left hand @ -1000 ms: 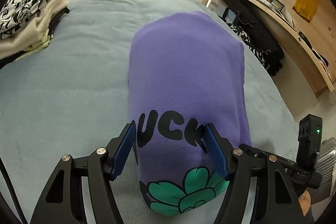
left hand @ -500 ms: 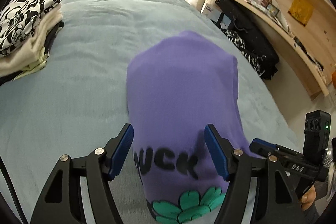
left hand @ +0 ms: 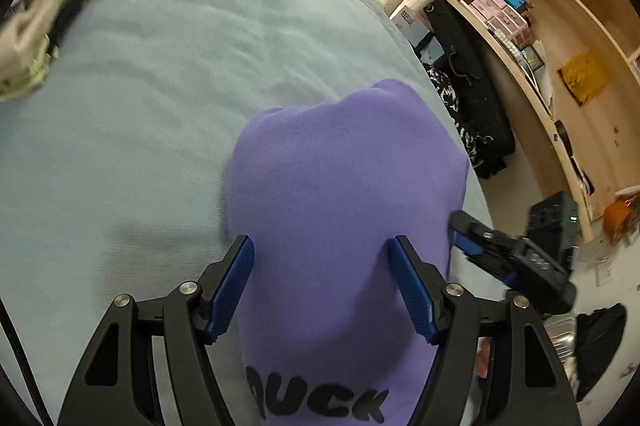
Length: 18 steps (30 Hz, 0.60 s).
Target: Fold large clothes
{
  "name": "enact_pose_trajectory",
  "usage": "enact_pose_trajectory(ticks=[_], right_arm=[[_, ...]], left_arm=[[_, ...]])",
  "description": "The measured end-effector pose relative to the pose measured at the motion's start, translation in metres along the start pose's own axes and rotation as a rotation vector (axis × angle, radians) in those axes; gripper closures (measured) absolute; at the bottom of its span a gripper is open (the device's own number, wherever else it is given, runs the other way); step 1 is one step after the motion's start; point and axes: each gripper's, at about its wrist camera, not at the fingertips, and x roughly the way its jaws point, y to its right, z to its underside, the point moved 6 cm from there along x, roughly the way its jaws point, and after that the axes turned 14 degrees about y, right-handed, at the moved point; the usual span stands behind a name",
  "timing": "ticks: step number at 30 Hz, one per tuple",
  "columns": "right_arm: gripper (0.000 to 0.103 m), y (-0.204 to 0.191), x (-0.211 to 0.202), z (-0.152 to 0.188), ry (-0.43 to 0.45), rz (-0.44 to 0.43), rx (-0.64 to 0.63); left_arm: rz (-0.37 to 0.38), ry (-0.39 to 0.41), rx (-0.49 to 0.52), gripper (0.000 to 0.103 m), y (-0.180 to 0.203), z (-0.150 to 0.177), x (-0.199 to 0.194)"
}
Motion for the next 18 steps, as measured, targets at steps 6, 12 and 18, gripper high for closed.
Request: enact_pose_trajectory(ticks=[6, 12, 18], right_arm=[[0.091, -0.006, 0.014, 0.003, 0.016, 0.015, -0.061], [0.092, 0.002, -0.019, -0.013, 0.121, 0.110, -0.097], [0.091, 0.039, 0.022, 0.001, 0.004, 0.251, -0.062]], left_arm=[[-0.020, -0.036, -0.016, 0.018, 0.002, 0.003, 0.019], [-0.066, -0.017, 0.098, 0.016, 0.025, 0.001, 0.032], [-0.179, -0.020, 0.179, 0.002, 0.032, 0.004, 0.059]])
